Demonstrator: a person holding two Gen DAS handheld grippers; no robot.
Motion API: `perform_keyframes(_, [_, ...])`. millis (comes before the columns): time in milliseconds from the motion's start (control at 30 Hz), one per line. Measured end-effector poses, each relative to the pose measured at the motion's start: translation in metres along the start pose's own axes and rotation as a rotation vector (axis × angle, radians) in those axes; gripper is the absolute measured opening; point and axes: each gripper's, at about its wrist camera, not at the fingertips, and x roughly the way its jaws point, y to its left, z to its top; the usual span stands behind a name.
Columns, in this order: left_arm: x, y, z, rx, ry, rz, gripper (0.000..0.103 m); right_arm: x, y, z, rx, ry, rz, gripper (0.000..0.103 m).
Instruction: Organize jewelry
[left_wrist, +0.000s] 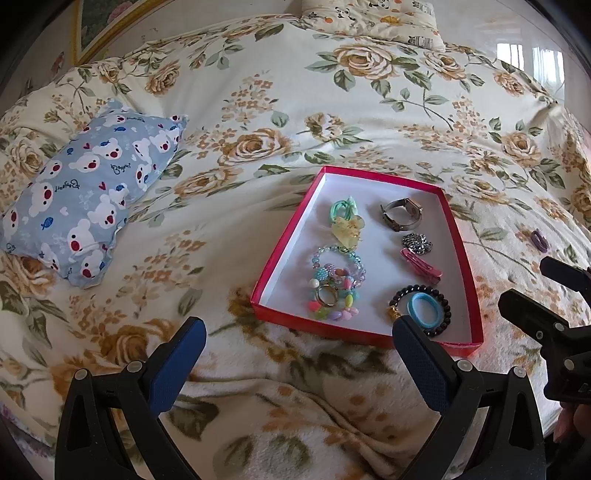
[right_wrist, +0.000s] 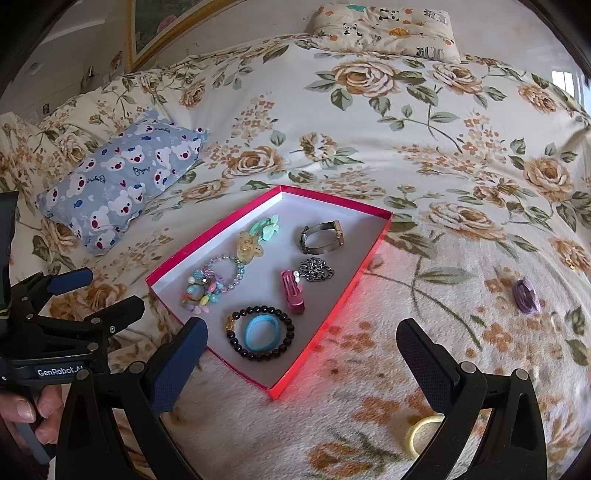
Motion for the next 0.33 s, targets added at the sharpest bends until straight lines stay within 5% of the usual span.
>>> perform_keyframes(333, [0.0010, -0.0027, 0.0044, 0.003, 0.004, -0.013, 0.102, 0.0055, -0.0065, 0.0031, 0.016, 0.017, 0.002, 0.103])
